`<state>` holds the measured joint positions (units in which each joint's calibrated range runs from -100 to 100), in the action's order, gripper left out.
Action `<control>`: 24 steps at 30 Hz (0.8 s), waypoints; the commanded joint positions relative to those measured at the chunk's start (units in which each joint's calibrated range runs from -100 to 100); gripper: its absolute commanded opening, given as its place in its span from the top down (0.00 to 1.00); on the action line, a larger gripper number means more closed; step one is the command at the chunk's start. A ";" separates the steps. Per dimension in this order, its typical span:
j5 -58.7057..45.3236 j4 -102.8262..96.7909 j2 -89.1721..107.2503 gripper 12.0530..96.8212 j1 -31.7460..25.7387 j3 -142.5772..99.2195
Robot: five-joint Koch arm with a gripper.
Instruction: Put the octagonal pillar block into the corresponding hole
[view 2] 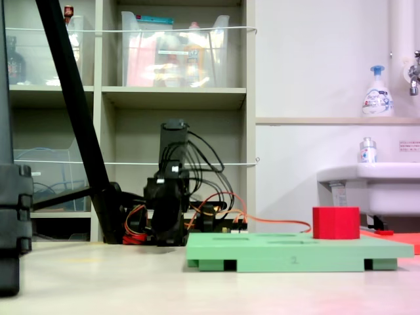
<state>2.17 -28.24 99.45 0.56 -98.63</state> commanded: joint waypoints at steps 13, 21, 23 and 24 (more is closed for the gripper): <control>-2.44 28.10 0.55 0.57 -0.88 -1.37; -2.39 26.75 0.55 0.57 -0.83 -1.37; -2.39 26.75 0.55 0.57 -0.83 -1.37; -2.39 26.75 0.55 0.57 -0.83 -1.37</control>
<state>-0.07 -6.61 99.59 -0.27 -98.63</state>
